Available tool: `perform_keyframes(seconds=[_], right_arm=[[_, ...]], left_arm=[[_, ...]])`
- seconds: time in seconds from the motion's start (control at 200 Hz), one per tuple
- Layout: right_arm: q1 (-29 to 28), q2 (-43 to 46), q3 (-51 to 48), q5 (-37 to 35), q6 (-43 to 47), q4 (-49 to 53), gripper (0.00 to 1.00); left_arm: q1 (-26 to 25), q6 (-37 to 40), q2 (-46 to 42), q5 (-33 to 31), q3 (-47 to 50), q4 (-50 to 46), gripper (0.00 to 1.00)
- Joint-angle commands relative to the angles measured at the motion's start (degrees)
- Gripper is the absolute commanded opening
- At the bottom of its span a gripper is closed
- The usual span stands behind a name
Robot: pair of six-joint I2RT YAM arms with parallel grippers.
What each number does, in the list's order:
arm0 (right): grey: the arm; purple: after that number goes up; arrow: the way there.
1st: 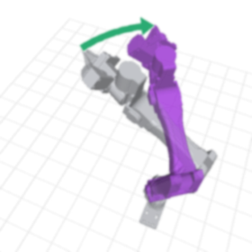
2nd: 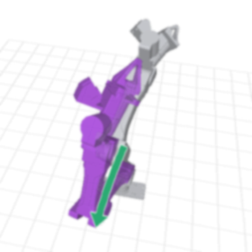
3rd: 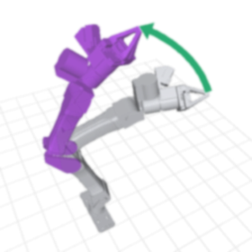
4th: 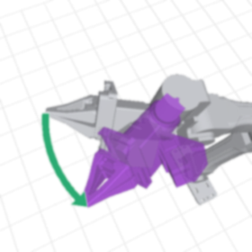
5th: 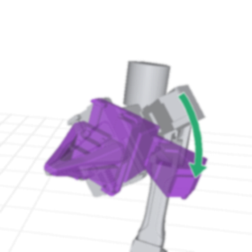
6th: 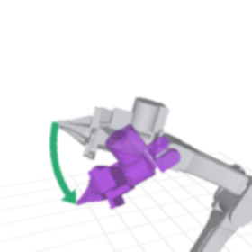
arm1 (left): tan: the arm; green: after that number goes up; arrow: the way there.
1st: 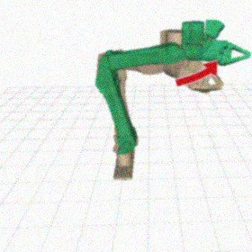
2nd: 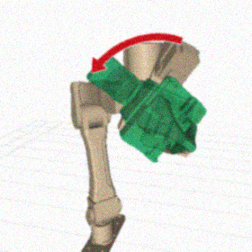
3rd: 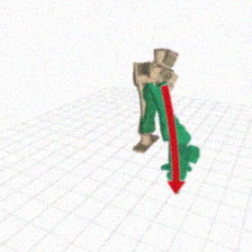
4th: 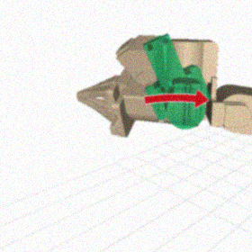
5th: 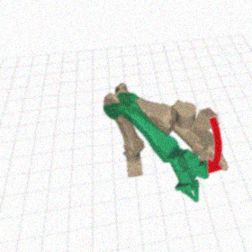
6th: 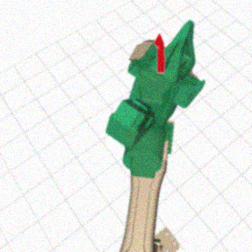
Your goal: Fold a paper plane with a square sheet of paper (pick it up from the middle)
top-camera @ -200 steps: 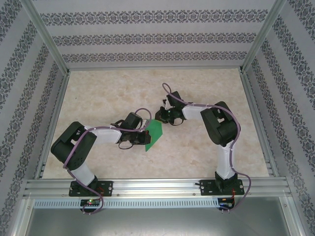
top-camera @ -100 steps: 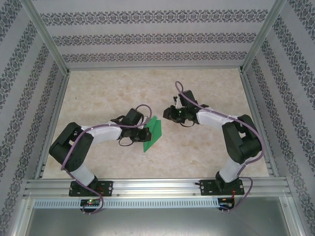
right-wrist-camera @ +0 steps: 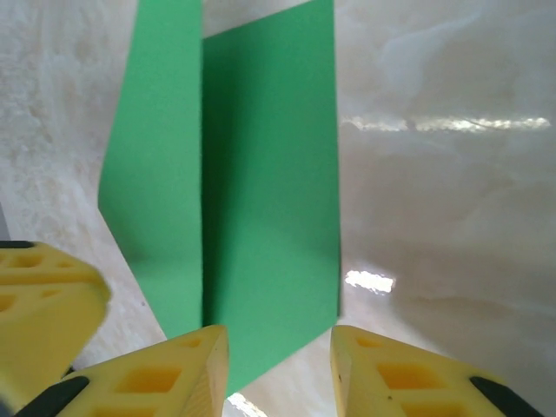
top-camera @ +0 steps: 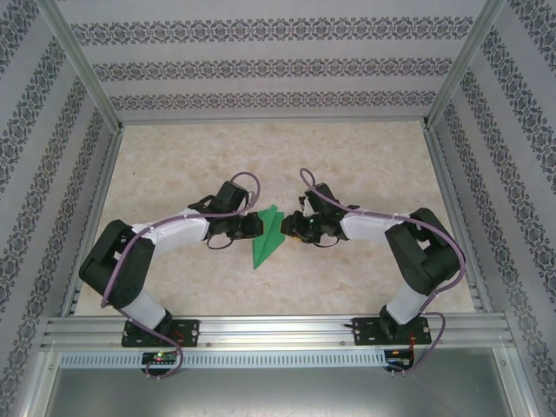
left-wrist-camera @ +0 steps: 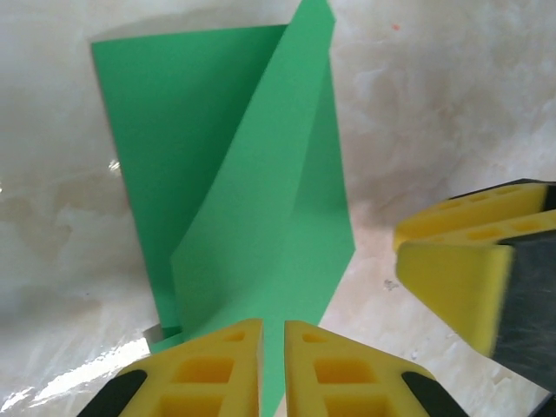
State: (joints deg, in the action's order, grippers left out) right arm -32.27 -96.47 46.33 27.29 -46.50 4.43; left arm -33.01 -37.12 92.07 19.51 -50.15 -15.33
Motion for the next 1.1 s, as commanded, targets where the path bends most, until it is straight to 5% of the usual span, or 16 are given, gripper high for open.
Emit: perform_keyframes(seconds=[0.0, 1.099], right_arm=[[-0.51, -1.25, -0.93, 1.01, -2.48, -3.71, 0.37], [-1.75, -3.55, -1.33, -0.20, -7.82, -7.95, 0.35]], left_arm=[[0.40, 0.51, 1.12, -2.37, 0.13, -2.36, 0.15], [0.32, 2.48, 7.10, -1.39, 2.49, -1.91, 0.15]])
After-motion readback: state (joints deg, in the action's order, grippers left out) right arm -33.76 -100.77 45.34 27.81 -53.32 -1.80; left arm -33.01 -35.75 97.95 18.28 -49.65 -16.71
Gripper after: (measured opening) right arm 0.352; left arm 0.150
